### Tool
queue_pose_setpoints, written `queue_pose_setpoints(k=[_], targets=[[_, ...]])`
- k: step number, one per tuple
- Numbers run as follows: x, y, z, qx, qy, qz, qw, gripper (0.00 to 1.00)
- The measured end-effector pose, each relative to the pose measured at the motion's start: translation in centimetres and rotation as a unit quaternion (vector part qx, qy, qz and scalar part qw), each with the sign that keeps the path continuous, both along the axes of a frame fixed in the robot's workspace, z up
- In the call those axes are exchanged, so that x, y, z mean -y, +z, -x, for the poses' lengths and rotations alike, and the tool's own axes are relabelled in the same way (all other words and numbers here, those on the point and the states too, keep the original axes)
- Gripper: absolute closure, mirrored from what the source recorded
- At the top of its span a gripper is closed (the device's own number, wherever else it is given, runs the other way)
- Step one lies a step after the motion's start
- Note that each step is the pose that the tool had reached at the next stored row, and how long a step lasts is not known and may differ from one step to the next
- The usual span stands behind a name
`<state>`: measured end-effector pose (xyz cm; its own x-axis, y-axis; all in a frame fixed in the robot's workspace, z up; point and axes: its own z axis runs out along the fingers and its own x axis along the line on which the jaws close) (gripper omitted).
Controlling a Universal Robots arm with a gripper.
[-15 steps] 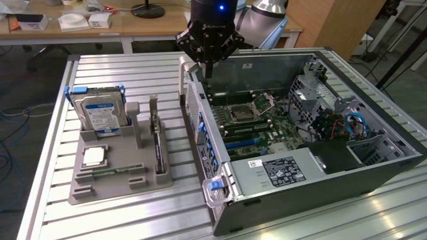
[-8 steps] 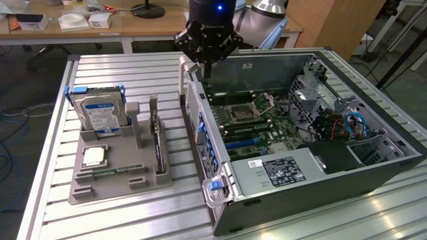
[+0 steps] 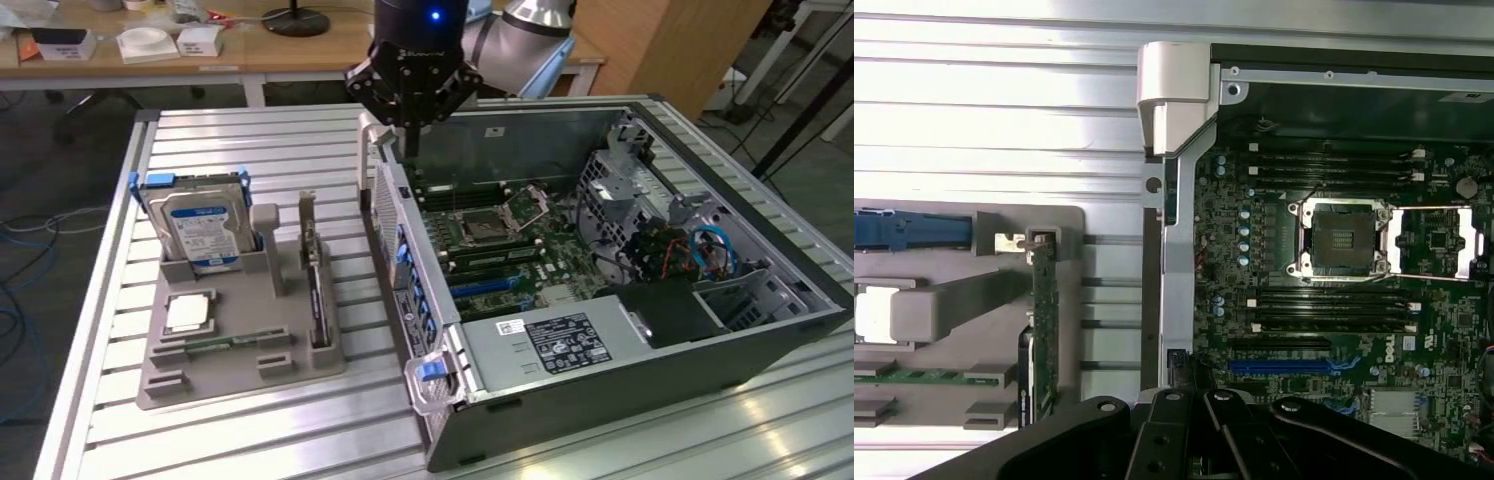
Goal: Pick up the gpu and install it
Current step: 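Reach for the gpu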
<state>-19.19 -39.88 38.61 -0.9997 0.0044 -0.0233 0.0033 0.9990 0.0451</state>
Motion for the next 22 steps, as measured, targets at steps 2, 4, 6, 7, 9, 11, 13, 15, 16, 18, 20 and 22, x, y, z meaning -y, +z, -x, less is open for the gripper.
queue_pose_setpoints(k=[2, 4, 6, 7, 9, 11, 13, 15, 16, 18, 20, 22], targets=[[0.00, -0.01, 0.08, 0.0000, 0.000, 0.0000, 1.0000, 0.89], [0.00, -0.01, 0.15, 0.0000, 0.000, 0.0000, 1.0000, 0.89], [0.00, -0.02, 0.22, 0.0000, 0.000, 0.0000, 1.0000, 0.89], [0.00, -0.03, 0.26, 0.0000, 0.000, 0.0000, 1.0000, 0.89], [0.00, -0.03, 0.33, 0.0000, 0.000, 0.0000, 1.0000, 0.89], [0.00, -0.04, 0.41, 0.0000, 0.000, 0.0000, 1.0000, 0.89], [0.00, -0.05, 0.50, 0.0000, 0.000, 0.0000, 1.0000, 0.89], [0.00, -0.06, 0.59, 0.0000, 0.000, 0.0000, 1.0000, 0.89], [0.00, -0.06, 0.63, 0.0000, 0.000, 0.0000, 1.0000, 0.89], [0.00, -0.07, 0.70, 0.0000, 0.000, 0.0000, 1.0000, 0.89], [0.00, -0.08, 0.78, 0.0000, 0.000, 0.0000, 1.0000, 0.89], [0.00, -0.08, 0.86, 0.0000, 0.000, 0.0000, 1.0000, 0.89]])
